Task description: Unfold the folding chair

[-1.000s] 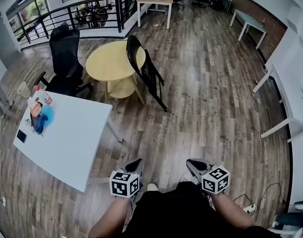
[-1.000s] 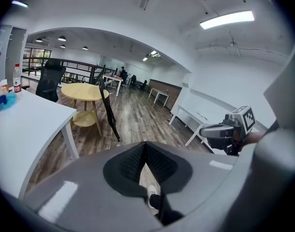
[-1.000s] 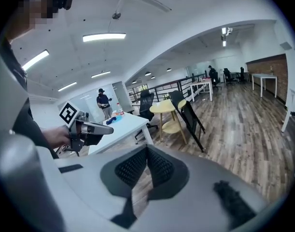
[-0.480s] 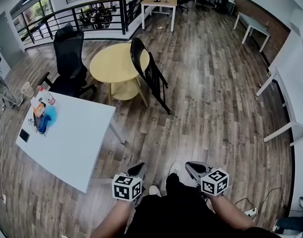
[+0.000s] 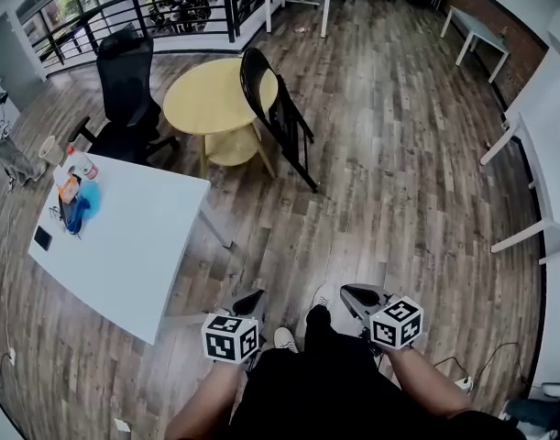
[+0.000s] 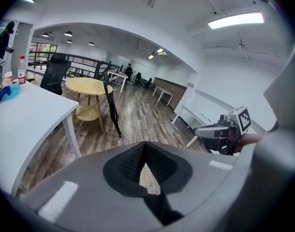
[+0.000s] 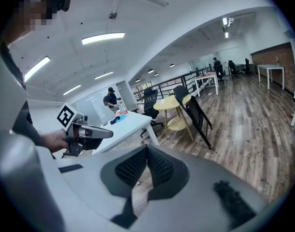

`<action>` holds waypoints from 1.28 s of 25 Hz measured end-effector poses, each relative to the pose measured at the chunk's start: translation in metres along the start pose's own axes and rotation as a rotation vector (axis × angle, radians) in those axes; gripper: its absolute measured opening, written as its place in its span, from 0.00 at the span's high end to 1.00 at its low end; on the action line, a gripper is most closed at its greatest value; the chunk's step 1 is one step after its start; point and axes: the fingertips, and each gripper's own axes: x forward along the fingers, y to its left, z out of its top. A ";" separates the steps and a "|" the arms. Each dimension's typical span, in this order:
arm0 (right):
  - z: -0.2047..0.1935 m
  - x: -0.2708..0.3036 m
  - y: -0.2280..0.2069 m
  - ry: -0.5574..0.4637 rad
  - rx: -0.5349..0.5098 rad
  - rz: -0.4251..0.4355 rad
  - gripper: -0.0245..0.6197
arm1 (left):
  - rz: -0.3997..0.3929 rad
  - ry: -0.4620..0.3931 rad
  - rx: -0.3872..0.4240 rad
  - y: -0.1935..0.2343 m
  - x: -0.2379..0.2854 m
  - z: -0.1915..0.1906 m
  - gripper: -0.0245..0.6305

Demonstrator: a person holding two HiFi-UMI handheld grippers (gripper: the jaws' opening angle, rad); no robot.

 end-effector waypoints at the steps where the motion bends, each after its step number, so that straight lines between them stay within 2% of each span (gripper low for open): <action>1: -0.001 0.000 -0.004 0.001 0.007 -0.003 0.95 | -0.005 0.006 0.005 -0.001 0.004 0.002 0.95; 9: -0.003 0.005 -0.047 0.014 0.080 -0.018 0.95 | 0.005 0.054 0.018 0.002 0.041 0.022 0.95; 18: 0.015 0.014 -0.113 -0.005 0.161 -0.049 0.95 | -0.008 0.087 0.039 0.001 0.098 0.060 0.95; 26: 0.065 0.025 -0.175 -0.055 0.152 -0.060 0.95 | -0.020 0.072 0.079 -0.006 0.152 0.124 0.95; 32: 0.108 0.029 -0.202 -0.111 0.119 -0.044 0.95 | -0.019 0.038 0.124 -0.015 0.177 0.172 0.95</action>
